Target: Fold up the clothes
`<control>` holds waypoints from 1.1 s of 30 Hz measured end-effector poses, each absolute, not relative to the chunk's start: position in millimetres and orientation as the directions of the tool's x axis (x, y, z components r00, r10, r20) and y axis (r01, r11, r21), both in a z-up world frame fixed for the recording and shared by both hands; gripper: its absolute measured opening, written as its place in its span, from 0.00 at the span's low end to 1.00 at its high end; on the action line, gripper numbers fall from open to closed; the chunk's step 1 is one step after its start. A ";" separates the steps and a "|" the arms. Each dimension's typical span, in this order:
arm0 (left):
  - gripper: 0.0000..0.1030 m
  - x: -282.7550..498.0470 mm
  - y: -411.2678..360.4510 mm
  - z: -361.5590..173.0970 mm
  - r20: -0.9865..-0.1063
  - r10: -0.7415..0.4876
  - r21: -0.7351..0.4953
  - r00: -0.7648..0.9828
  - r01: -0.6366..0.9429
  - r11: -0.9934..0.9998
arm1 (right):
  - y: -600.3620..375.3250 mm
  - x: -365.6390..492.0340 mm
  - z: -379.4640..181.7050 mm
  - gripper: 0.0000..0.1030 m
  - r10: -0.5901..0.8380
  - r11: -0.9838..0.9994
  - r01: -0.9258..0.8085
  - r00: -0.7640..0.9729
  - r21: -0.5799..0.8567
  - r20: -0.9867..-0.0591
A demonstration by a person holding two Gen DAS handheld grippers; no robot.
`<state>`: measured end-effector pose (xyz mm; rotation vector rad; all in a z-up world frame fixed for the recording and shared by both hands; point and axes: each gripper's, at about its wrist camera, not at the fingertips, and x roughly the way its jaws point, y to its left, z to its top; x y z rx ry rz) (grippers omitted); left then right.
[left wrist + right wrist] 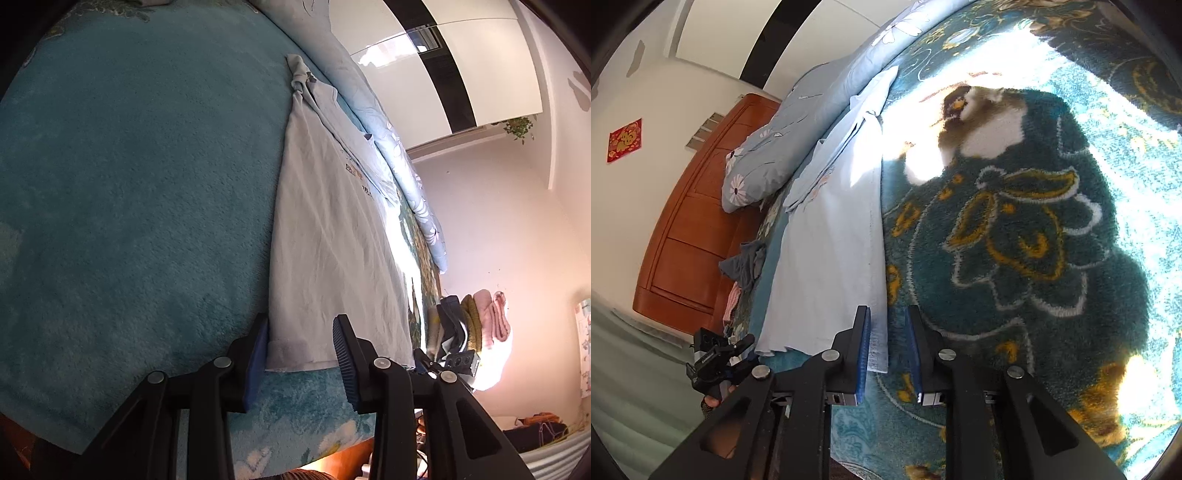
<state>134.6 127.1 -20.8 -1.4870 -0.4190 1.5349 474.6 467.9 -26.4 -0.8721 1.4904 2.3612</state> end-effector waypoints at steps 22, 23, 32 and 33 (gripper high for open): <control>0.03 131.7 101.6 -1.1 -0.664 0.748 -0.670 -0.013 -0.432 -0.603 | 447.7 458.6 -21.3 0.05 -0.192 -0.509 -0.444 -0.776 0.737 -0.601; 0.03 132.1 102.4 -6.9 -0.675 0.738 -0.666 -0.005 -0.426 -0.612 | 447.0 458.6 -21.9 0.05 -0.193 -0.514 -0.448 -0.771 0.732 -0.607; 0.31 133.3 101.1 -11.2 -0.683 0.729 -0.668 0.032 -0.431 -0.607 | 448.6 473.1 -8.9 0.35 -0.148 -0.570 -0.466 -0.752 0.676 -0.643; 0.39 131.3 102.6 -11.1 -0.684 0.728 -0.670 0.040 -0.430 -0.605 | 450.2 474.6 -9.2 0.43 -0.144 -0.565 -0.466 -0.757 0.681 -0.638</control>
